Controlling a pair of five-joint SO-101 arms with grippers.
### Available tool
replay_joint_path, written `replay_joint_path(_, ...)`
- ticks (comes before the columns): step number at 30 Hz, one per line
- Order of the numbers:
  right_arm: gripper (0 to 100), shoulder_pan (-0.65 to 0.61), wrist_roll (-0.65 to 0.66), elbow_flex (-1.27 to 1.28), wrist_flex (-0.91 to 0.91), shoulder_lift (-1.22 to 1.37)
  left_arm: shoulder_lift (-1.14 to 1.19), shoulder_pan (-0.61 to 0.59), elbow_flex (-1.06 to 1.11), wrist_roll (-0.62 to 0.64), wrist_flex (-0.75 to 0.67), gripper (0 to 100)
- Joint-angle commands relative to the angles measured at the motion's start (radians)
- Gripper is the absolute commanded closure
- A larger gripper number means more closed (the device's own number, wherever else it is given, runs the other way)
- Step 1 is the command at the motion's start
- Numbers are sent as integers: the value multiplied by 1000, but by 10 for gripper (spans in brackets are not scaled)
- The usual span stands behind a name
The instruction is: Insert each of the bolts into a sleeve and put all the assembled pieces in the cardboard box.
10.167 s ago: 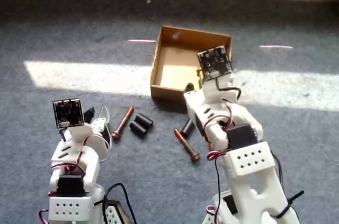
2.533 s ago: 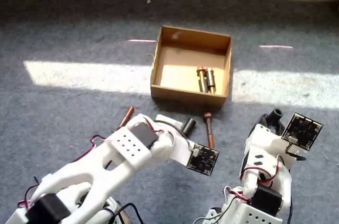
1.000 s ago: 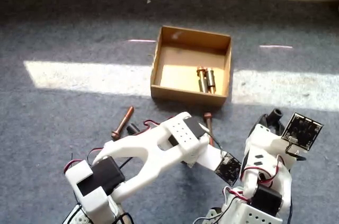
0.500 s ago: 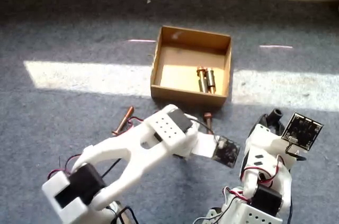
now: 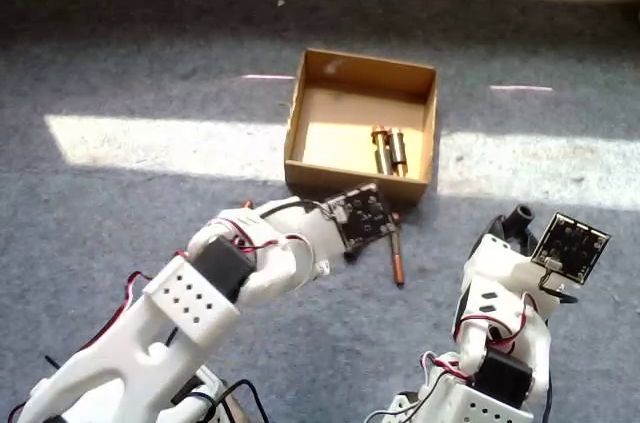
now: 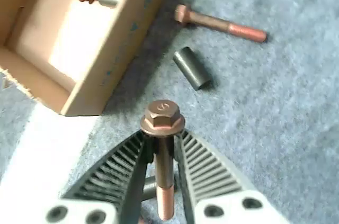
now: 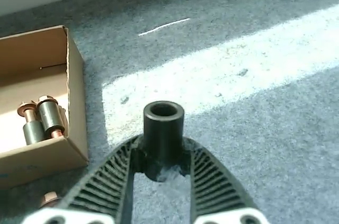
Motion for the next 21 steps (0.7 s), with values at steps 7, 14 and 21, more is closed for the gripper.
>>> replay_joint_path(7,992,-117,0,-10,-25,-13,-403,-122,-1,347,-21,993)
replay_joint_path(14,992,-257,-8,-10,-24,-13,-533,-122,50,517,-25,993)
replay_joint_path(21,992,-397,-8,-8,-19,-13,-731,-122,231,532,-104,993)
